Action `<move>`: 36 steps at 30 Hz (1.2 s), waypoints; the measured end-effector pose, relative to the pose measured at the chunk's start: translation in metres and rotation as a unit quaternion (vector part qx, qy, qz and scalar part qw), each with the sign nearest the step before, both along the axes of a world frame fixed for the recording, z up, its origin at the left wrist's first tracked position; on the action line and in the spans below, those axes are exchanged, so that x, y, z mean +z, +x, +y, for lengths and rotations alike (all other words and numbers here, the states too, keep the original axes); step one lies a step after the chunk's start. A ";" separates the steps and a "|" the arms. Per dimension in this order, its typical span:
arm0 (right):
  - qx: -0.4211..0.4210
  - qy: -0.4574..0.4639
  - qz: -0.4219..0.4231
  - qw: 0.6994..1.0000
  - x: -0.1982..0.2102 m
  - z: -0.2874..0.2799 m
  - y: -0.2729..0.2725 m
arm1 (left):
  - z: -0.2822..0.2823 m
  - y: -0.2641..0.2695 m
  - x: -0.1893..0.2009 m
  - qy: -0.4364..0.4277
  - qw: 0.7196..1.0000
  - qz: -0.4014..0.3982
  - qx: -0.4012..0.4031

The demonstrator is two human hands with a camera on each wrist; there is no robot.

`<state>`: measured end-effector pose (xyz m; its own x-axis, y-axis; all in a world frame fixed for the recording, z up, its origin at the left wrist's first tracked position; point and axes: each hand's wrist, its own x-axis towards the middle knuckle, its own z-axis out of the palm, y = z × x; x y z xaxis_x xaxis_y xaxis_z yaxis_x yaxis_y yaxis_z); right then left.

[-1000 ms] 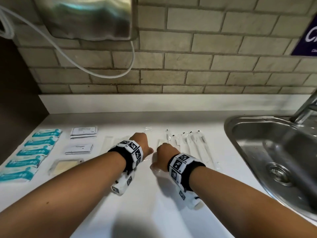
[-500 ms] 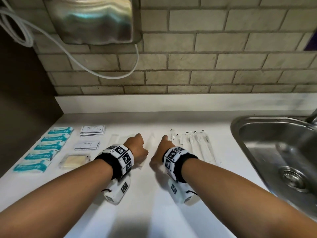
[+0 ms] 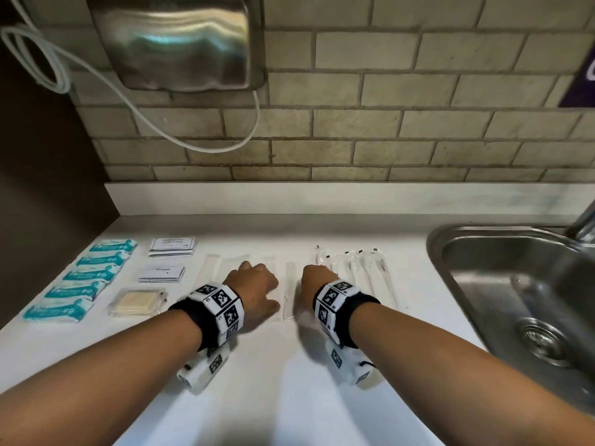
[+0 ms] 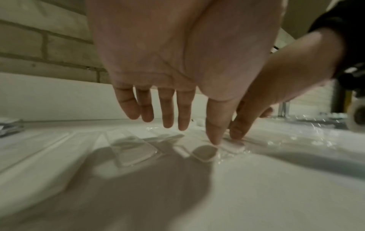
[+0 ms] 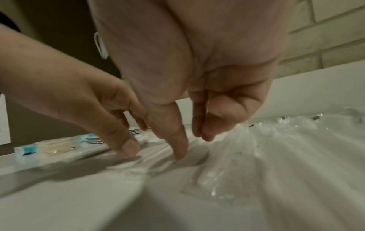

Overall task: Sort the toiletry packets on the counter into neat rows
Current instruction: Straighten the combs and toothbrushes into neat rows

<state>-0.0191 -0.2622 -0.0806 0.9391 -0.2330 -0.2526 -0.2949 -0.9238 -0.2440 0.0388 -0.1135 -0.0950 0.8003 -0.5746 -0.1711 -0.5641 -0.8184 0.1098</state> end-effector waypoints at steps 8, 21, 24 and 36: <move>0.145 -0.138 0.030 0.979 -0.018 0.021 0.005 | 0.007 -0.010 0.004 0.138 0.987 -0.009 -0.075; 0.258 -0.084 -0.033 0.962 -0.014 0.089 0.039 | 0.094 0.050 0.036 0.171 0.985 -0.020 0.011; 0.253 -0.090 -0.038 0.963 -0.018 0.107 0.047 | 0.111 0.053 0.029 0.187 0.982 -0.002 -0.013; 0.201 -0.079 0.016 0.976 -0.025 0.117 0.068 | 0.128 0.065 0.007 0.130 0.987 -0.036 -0.091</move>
